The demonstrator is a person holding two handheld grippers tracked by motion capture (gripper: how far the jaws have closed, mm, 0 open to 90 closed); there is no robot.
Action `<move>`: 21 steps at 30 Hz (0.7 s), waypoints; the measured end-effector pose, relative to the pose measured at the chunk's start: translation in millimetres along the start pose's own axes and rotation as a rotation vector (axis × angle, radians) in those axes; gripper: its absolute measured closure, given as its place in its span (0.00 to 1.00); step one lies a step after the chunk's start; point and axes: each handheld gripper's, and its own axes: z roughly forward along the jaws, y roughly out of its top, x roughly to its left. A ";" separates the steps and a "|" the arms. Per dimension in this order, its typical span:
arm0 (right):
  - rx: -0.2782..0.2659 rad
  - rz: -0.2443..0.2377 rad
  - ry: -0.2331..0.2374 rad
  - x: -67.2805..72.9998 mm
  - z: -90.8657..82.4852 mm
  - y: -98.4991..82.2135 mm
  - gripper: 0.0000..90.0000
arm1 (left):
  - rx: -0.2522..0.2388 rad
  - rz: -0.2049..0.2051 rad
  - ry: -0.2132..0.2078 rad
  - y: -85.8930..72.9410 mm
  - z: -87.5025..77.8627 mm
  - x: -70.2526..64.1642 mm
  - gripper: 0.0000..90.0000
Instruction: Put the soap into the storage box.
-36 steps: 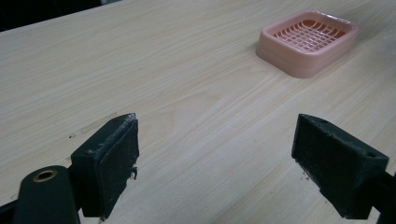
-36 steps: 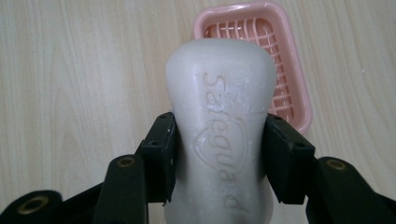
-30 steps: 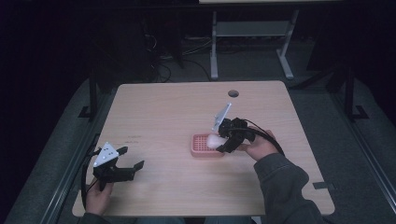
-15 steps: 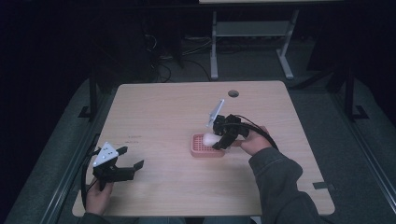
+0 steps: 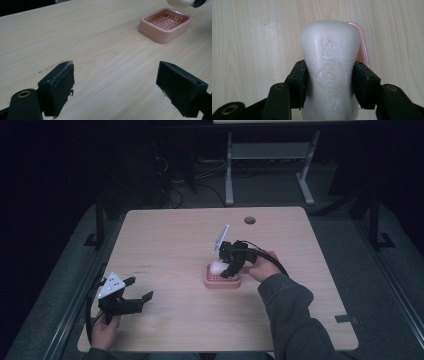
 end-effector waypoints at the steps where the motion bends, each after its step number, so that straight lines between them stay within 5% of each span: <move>1: 0.000 0.000 0.000 0.0 0.0 0.0 0.54 | 0.000 0.000 0.000 0.0 0.0 0.0 0.16; 21: 0.025 0.030 0.024 -15.0 24.5 3.0 0.54 | 0.000 -0.006 0.000 -0.4 -1.0 1.2 0.16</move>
